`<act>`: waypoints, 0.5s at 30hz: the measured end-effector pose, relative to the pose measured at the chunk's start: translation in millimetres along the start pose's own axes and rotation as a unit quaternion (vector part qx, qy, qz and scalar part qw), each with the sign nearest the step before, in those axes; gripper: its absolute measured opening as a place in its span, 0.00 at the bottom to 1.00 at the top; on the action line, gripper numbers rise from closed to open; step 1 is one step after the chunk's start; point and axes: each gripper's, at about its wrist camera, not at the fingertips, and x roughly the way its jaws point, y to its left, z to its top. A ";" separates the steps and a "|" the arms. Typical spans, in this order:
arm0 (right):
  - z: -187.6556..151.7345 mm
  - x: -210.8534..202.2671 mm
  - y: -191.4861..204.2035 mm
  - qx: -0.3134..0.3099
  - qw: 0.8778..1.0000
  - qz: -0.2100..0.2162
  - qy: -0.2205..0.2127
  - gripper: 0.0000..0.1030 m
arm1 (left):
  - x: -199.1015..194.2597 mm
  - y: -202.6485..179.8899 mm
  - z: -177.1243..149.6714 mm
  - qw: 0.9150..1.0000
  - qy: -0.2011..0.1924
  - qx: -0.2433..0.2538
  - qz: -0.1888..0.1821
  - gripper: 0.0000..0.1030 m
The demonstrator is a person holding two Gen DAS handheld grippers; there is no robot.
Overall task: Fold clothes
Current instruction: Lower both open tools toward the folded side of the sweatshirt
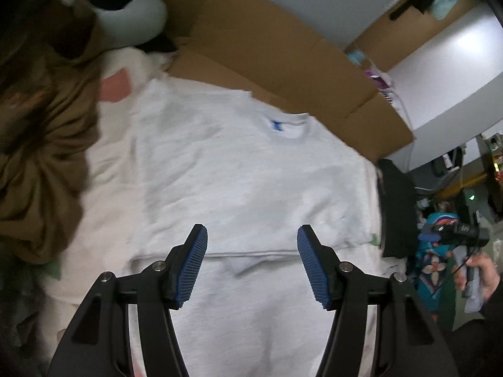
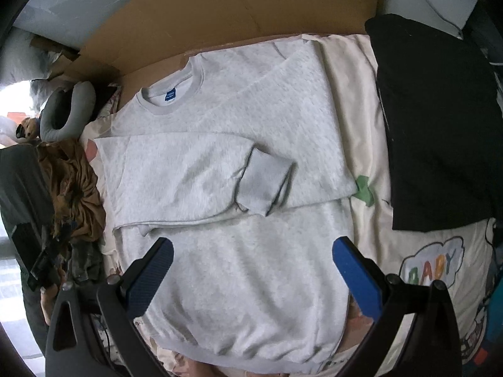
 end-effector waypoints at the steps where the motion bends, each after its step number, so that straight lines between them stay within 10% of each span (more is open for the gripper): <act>1: 1.8 1.5 -0.6 -0.001 1.000 0.001 0.000 0.99 | 0.3 7.1 -3.1 1.000 0.000 -0.002 0.006 0.58; 15: 17.0 33.0 6.2 -0.022 1.000 0.010 0.007 0.93 | 43.9 63.9 -40.2 0.993 0.025 0.040 0.110 0.58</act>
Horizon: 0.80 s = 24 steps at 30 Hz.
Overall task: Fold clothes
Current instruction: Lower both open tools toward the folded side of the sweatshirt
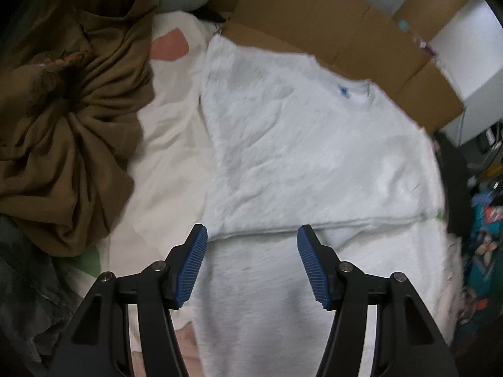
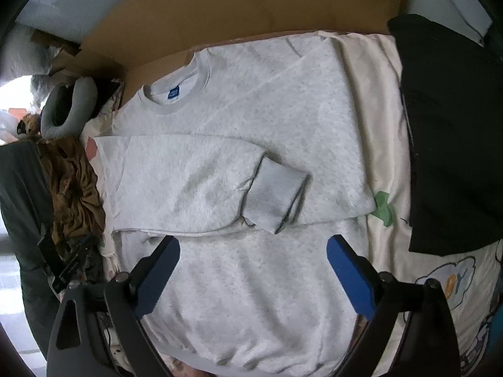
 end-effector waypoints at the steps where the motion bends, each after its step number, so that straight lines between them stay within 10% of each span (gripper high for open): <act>1: 0.4 2.9 1.1 -0.004 1.000 -0.002 0.002 0.93 | 4.1 0.6 -2.5 1.000 0.003 0.005 0.004 0.58; 24: 18.6 90.7 -25.1 0.080 0.996 0.011 0.038 0.88 | 66.3 13.0 -21.7 0.992 -0.061 0.068 0.088 0.58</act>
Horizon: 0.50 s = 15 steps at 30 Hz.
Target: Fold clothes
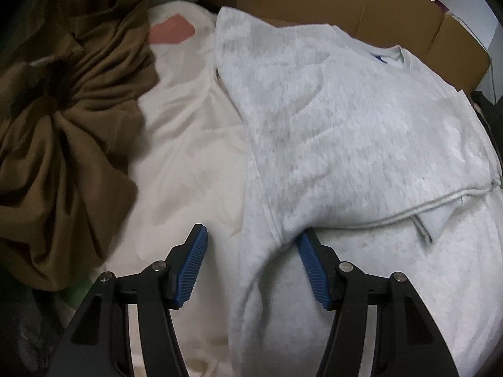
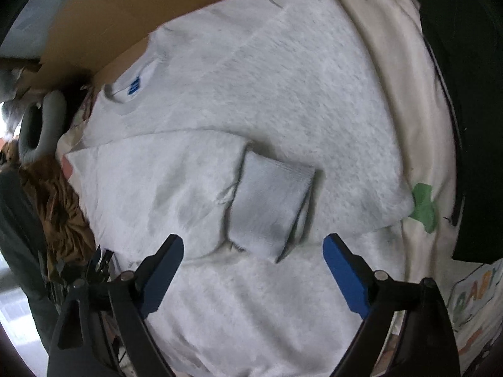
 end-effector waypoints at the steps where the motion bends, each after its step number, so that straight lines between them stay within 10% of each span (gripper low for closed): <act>1: 1.6 4.3 -2.8 0.006 1.000 0.000 0.000 0.87 | -0.4 -1.1 1.1 1.000 -0.006 0.004 0.002 0.58; 10: 7.5 36.5 -11.8 0.026 1.000 0.011 0.000 0.87 | -10.3 -9.1 3.5 0.996 -0.068 0.051 0.003 0.58; 15: 8.5 48.9 -10.7 0.033 0.999 0.007 -0.005 0.79 | -19.5 -8.7 7.1 0.995 -0.072 0.060 -0.015 0.28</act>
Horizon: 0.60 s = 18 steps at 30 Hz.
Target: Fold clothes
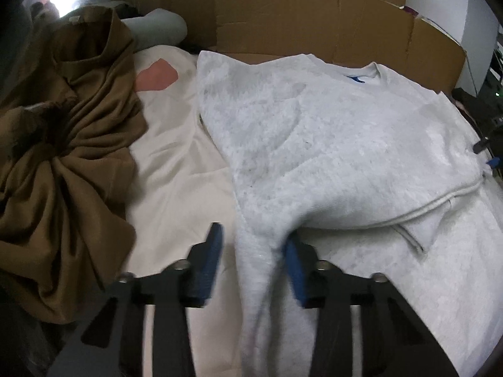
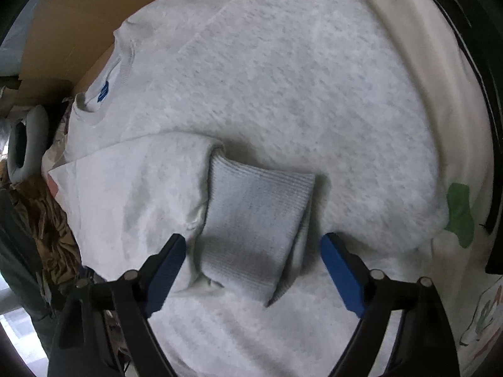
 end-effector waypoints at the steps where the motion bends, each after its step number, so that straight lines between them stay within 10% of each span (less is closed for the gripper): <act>1: 0.8 0.7 -0.2 0.004 1.000 0.005 -0.002 0.77 | -2.8 -2.7 0.0 1.000 -0.001 0.010 -0.001 0.24; 7: 4.1 3.2 1.6 0.013 1.000 0.008 -0.004 0.52 | -11.1 -7.4 3.2 1.000 -0.007 0.019 0.004 0.13; 12: 6.9 -0.8 2.3 0.011 1.000 0.009 0.006 0.06 | -12.4 -0.8 1.5 1.000 0.002 0.009 0.011 0.12; 18: 8.1 -7.5 12.1 -0.011 1.000 0.011 0.015 0.06 | -15.1 11.5 -0.5 1.000 0.011 -0.012 0.012 0.12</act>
